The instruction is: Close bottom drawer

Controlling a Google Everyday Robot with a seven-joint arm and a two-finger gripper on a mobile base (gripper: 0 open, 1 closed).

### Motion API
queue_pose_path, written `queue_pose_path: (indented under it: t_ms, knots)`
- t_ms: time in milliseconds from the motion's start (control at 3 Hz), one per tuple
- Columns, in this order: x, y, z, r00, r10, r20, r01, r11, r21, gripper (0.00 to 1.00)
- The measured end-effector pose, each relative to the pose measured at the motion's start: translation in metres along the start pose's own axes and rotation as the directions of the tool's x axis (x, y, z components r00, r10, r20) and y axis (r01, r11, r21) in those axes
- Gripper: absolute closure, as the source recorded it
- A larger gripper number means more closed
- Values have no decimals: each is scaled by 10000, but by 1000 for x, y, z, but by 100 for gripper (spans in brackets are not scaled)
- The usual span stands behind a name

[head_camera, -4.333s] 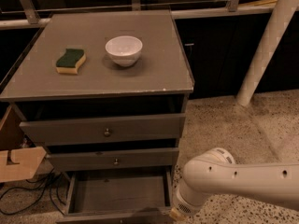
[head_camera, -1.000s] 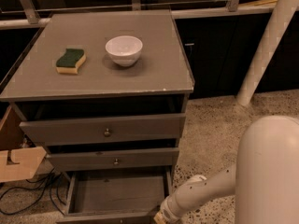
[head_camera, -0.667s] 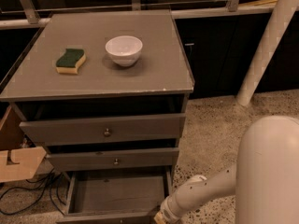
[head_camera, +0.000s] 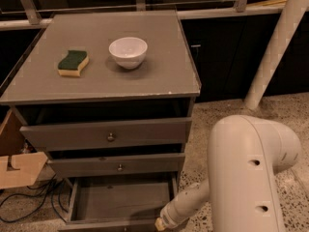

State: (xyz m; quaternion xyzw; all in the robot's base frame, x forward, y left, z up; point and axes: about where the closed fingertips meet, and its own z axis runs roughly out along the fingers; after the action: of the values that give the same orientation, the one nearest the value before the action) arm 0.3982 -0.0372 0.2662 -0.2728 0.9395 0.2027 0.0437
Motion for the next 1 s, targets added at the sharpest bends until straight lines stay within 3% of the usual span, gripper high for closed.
queue_pose_path:
  t_ms: [333, 1000]
  knots:
    - [0, 0, 1, 10000, -20, -16, 20, 10000, 8, 100]
    - [33, -12, 48, 9941, 593, -913, -577, 9981, 192, 100]
